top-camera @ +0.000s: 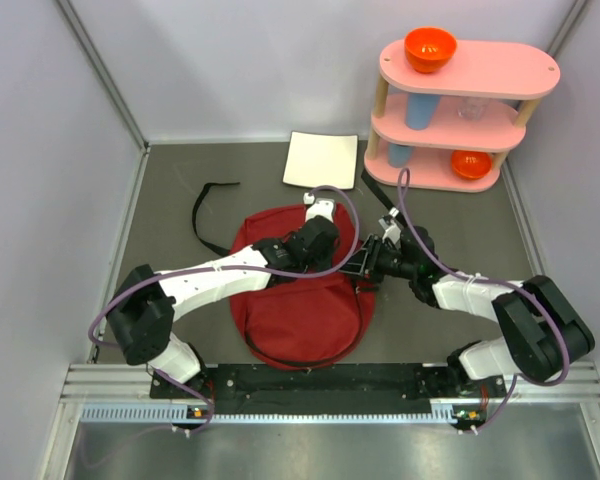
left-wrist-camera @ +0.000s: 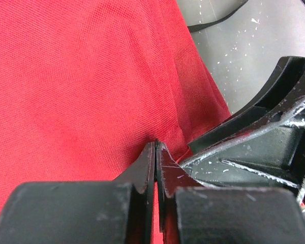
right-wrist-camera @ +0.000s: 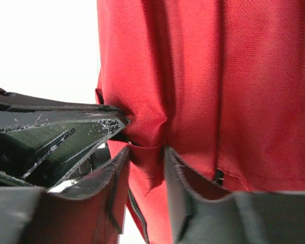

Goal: Pack the student bag
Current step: Unzip the student bag at the center of the board.

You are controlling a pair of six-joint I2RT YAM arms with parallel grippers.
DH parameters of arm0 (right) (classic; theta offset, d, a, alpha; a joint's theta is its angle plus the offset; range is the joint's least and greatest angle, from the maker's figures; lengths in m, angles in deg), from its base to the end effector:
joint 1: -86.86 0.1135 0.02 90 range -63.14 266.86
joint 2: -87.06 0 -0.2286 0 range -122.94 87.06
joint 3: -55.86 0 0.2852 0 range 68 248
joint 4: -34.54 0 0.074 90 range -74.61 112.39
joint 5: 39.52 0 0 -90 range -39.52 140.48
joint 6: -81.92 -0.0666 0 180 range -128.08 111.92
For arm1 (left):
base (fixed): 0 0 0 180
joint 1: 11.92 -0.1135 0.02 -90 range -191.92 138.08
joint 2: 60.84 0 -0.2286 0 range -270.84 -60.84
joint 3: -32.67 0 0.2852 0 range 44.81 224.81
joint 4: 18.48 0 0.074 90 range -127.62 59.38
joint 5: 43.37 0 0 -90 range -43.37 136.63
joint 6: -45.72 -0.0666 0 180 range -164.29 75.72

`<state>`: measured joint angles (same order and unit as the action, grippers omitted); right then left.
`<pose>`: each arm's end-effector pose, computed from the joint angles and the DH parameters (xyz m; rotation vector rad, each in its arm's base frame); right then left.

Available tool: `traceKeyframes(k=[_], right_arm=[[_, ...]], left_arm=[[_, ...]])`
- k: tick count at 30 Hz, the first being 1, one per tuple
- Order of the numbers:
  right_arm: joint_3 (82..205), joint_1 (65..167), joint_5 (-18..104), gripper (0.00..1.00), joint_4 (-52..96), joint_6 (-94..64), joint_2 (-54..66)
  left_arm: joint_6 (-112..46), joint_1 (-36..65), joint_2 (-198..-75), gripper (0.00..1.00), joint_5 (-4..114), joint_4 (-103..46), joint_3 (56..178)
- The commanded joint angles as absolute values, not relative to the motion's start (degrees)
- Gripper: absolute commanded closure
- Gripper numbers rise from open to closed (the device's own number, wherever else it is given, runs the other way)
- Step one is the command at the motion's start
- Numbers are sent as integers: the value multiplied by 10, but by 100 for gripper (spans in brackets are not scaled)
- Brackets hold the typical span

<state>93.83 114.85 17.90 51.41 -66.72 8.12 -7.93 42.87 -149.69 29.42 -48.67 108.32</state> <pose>0.2571 0.1773 0.0977 0.1820 2.2619 1.4654 0.2427 -0.3098 0.1824 0.2232 2.3219 -0.4694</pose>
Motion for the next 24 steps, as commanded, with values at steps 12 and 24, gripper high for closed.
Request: traceKeyframes(k=[12,24], right_arm=[[938,1153,274,100,431,-640,156],[940,1152,400,100,318,-618,217]], left_arm=[[-73,428,-1459,100,284,-473,1074],[-23,386,-1314,100,192,-574,916]])
